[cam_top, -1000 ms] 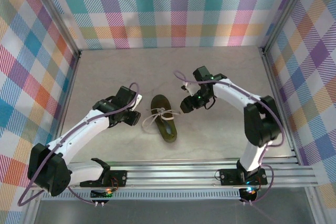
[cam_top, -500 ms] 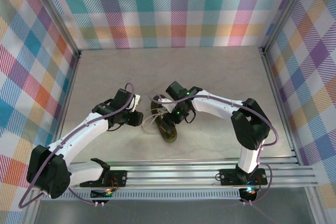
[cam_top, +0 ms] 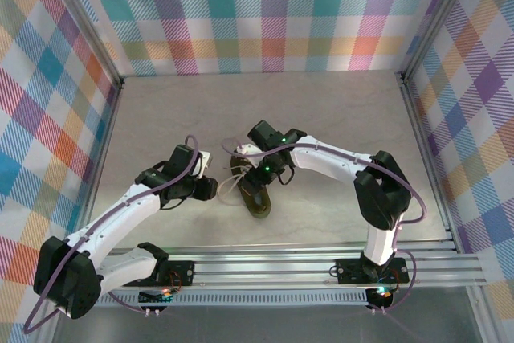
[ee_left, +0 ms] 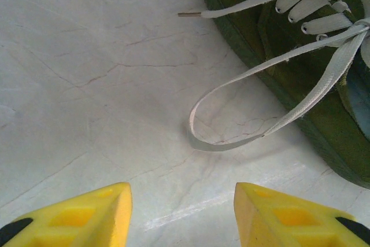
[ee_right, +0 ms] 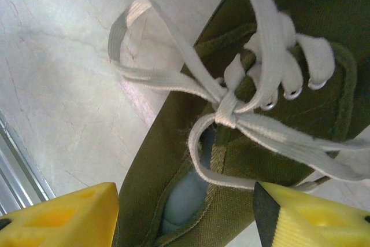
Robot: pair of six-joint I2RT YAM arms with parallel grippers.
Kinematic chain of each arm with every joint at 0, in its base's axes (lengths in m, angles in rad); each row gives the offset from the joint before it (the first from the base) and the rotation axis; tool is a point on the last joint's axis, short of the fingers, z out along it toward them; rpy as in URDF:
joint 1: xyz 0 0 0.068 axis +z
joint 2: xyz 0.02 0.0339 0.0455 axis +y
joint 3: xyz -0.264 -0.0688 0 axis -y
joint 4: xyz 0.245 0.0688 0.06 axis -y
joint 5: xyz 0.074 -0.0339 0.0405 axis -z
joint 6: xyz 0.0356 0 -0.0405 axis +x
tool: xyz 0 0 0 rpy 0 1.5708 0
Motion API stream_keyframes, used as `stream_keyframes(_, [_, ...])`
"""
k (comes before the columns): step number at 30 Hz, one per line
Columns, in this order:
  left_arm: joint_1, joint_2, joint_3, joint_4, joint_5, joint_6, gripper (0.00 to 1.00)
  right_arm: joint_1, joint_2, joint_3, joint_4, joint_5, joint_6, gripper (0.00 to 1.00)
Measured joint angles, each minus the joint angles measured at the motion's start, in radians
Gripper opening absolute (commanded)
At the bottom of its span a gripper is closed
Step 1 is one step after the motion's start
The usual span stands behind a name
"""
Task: Tie the shoes
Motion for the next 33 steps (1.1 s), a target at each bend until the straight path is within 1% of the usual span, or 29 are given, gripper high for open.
stream_keyframes(3, [0.000, 0.014, -0.001, 0.006, 0.014, -0.010, 0.50, 0.001, 0.039, 0.033, -0.001, -0.006, 0.001, 0.63])
stream_keyframes(7, [0.000, 0.019, -0.002, 0.007, 0.021, -0.013, 0.50, 0.007, 0.101, 0.068, -0.026, -0.037, 0.013, 0.56])
stream_keyframes(10, [0.000, 0.018, -0.002, 0.005, 0.017, -0.013, 0.50, 0.017, 0.122, 0.104, -0.066, -0.095, 0.044, 0.56])
stream_keyframes(12, [0.000, 0.018, -0.002, 0.002, 0.001, -0.013, 0.51, 0.027, 0.121, 0.128, -0.072, -0.161, 0.084, 0.57])
stream_keyframes(18, [0.014, 0.018, 0.000, -0.008, -0.046, -0.014, 0.52, 0.059, 0.111, 0.180, -0.011, -0.352, 0.220, 0.61])
stream_keyframes(21, [0.023, 0.018, 0.010, -0.018, -0.061, -0.020, 0.52, 0.061, 0.112, 0.235, -0.013, -0.409, 0.251, 0.60])
stream_keyframes(23, [0.027, 0.018, 0.019, -0.027, -0.069, -0.025, 0.52, 0.052, 0.112, 0.269, -0.024, -0.422, 0.258, 0.60])
stream_keyframes(25, [0.033, 0.016, 0.026, -0.031, -0.077, -0.032, 0.52, 0.034, 0.112, 0.297, -0.054, -0.413, 0.257, 0.60])
stream_keyframes(27, [0.040, 0.009, 0.026, -0.033, -0.080, -0.037, 0.52, 0.008, 0.112, 0.325, -0.098, -0.369, 0.245, 0.60])
stream_keyframes(30, [0.043, -0.003, 0.026, -0.032, -0.079, -0.043, 0.52, -0.019, 0.136, 0.407, -0.194, -0.245, 0.198, 0.60])
stream_keyframes(33, [0.043, -0.007, 0.026, -0.029, -0.074, -0.055, 0.52, -0.039, 0.230, 0.561, -0.283, -0.115, 0.138, 0.60])
